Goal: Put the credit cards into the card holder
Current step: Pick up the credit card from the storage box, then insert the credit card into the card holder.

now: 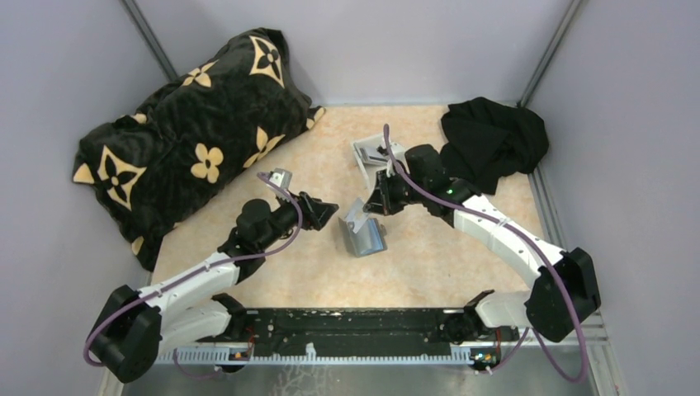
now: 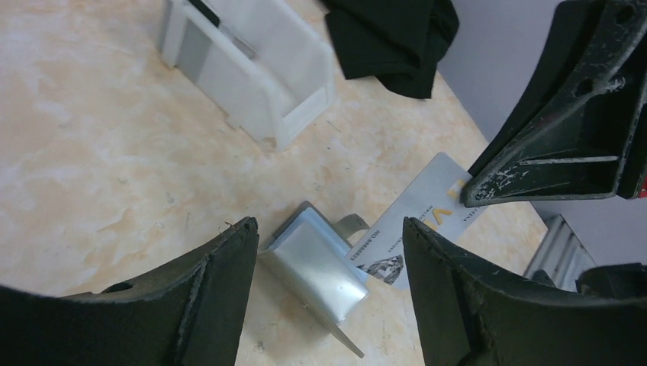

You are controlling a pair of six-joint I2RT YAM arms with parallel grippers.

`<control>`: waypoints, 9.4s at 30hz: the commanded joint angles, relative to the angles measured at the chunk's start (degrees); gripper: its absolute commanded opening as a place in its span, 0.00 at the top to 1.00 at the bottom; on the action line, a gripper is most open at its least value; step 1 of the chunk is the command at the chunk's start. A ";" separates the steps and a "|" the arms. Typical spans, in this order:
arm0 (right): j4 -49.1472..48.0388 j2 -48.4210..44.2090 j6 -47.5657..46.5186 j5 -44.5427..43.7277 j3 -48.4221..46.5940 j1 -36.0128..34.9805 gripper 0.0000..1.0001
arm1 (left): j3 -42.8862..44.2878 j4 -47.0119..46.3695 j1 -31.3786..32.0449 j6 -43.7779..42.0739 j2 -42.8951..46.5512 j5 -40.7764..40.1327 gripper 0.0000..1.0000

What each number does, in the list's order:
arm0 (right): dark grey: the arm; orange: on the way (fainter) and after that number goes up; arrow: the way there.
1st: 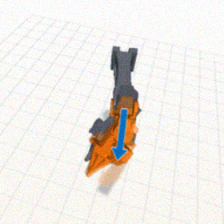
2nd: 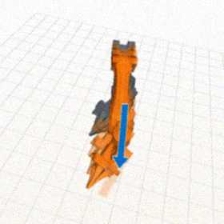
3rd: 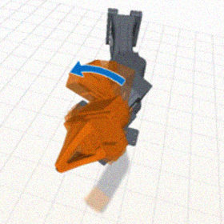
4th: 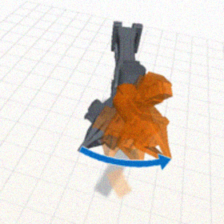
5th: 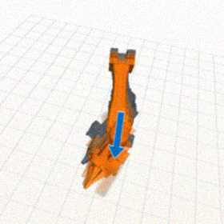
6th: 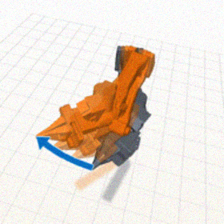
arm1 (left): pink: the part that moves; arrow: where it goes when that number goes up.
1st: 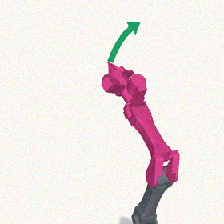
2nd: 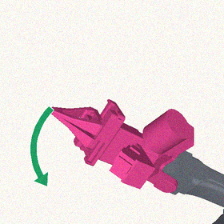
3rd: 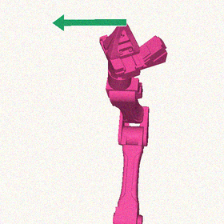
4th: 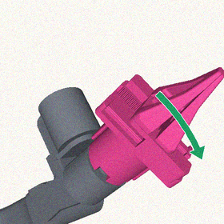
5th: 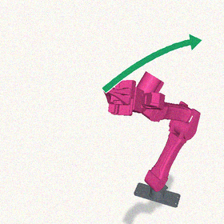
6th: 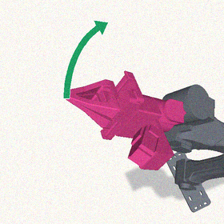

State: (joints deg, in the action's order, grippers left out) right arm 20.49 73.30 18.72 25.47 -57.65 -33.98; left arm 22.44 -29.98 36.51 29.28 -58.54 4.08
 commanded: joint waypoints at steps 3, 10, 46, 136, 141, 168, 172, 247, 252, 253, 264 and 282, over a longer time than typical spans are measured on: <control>-7.04 1.06 2.73 10.47 -0.30 -0.48 1.00 | 0.21 -8.03 -1.96 -1.33 -3.19 17.32 0.26; -9.43 4.28 3.76 13.81 -0.56 -0.31 1.00 | 0.30 -9.71 -3.05 -0.49 -6.23 24.53 0.30; -10.34 7.64 6.24 -1.89 -8.87 4.27 0.47 | -1.52 -7.98 -4.49 7.50 -12.04 17.25 1.00; -46.30 7.11 18.91 11.46 9.45 3.83 0.43 | -2.05 -9.92 -4.24 19.31 -2.98 8.20 1.00; -50.44 8.82 20.47 12.51 11.68 4.33 0.43 | -2.37 -12.26 -4.72 21.33 -3.81 9.61 1.00; -72.95 19.02 33.02 20.24 16.29 5.19 0.62 | -5.02 -29.77 -7.34 31.75 -13.62 18.27 1.00; -78.96 20.82 36.84 21.66 17.13 5.45 0.86 | -5.41 -31.24 -7.44 32.50 -14.87 18.86 1.00; -10.08 12.65 3.67 -9.89 9.28 1.46 1.00 | 8.68 11.18 1.62 10.73 -17.15 10.28 0.71; -10.93 13.23 3.84 -9.83 10.28 1.46 1.00 | 8.94 14.31 1.80 9.96 -16.34 9.71 0.71; -11.08 13.26 3.86 -9.83 10.39 1.46 1.00 | 9.06 15.12 1.81 9.74 -16.19 9.47 0.71; -10.54 12.16 3.55 -12.00 11.07 1.61 1.00 | 8.62 21.25 2.41 9.59 -15.44 8.33 0.74; -9.27 11.55 2.02 -13.56 11.86 2.25 1.00 | 8.31 23.22 3.13 10.12 -17.42 7.26 0.79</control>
State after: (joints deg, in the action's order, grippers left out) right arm 11.62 86.37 22.06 13.26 -46.50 -32.03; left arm 30.30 -7.38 39.29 39.75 -75.11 11.99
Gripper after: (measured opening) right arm 0.008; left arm 0.213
